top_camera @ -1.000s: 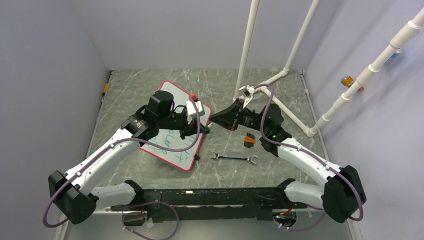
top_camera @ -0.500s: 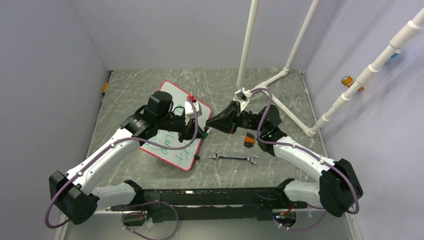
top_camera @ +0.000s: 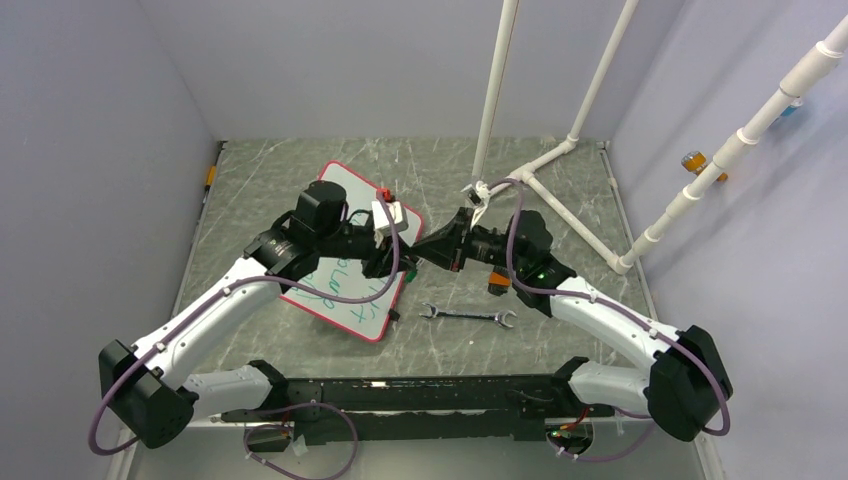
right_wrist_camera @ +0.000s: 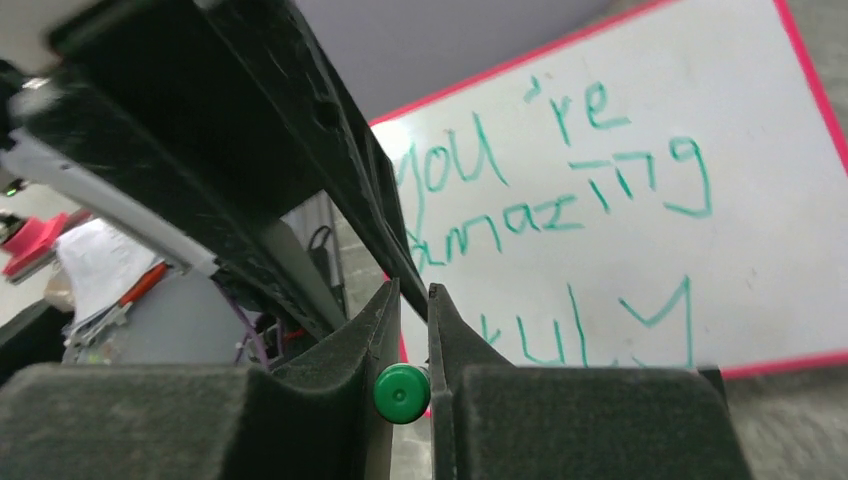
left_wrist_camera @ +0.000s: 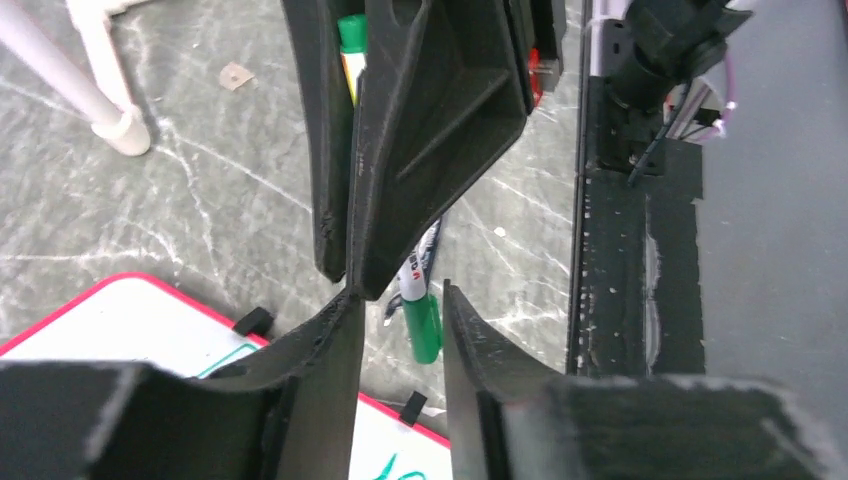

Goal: Write a sentence on the whiteboard
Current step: Put down the whiteboard marker at the center of the board.

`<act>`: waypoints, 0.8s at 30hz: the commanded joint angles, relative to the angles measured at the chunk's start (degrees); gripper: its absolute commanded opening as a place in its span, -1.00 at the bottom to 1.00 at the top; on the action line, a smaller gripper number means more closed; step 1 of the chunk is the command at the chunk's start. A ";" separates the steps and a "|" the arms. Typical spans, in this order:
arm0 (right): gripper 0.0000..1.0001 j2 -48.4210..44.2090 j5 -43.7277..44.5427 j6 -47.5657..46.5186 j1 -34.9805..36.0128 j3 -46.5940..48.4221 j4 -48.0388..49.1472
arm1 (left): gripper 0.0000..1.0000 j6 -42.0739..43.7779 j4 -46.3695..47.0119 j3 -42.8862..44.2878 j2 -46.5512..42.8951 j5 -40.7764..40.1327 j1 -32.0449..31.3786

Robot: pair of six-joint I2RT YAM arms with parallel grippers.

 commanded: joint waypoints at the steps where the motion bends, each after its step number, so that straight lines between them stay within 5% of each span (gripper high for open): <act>1: -1.00 -0.38 11.67 -3.34 0.41 2.27 -13.74 | -0.15 1.30 5.88 2.67 -0.47 -4.58 -0.57; 8: -1.00 0.01 25.77 -3.27 0.39 8.19 -27.38 | 0.30 0.31 6.33 2.32 -0.83 -13.15 -0.52; 11: -1.00 0.91 31.84 -3.28 0.38 10.60 -33.58 | 0.96 -0.25 8.18 1.08 -1.89 -17.21 -0.61; 20: -1.00 6.81 40.44 -3.01 0.28 15.24 -42.16 | 0.99 -6.86 18.26 -4.53 -4.08 -37.04 -0.59; 24: -1.00 9.95 43.26 -2.83 0.23 16.83 -44.49 | 0.99 -8.54 11.29 0.49 -1.30 -44.80 -0.57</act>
